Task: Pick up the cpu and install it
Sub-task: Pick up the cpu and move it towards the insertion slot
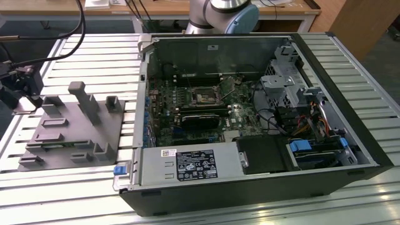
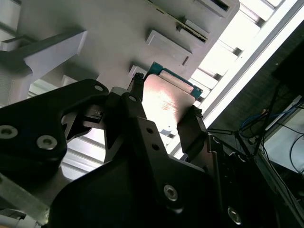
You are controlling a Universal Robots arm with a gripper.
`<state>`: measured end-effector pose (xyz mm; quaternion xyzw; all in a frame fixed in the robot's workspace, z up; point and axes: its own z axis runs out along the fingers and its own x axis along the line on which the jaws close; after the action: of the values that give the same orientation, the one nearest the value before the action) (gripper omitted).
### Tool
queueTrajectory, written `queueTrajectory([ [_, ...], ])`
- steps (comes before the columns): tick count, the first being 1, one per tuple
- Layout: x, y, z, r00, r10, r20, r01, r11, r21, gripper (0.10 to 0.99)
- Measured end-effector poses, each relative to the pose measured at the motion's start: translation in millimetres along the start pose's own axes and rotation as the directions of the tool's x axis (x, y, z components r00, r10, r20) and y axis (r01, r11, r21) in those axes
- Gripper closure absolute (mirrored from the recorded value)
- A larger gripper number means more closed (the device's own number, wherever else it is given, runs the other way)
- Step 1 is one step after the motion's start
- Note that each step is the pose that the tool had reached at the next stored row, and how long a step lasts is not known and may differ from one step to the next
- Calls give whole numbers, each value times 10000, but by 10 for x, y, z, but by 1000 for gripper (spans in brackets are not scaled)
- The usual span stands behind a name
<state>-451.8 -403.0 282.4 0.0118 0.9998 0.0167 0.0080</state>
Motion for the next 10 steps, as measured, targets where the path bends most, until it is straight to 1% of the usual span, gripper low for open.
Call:
queueTrajectory([
  [10,-1,3,-81,10000,0,-1,0,10000,0,549],
])
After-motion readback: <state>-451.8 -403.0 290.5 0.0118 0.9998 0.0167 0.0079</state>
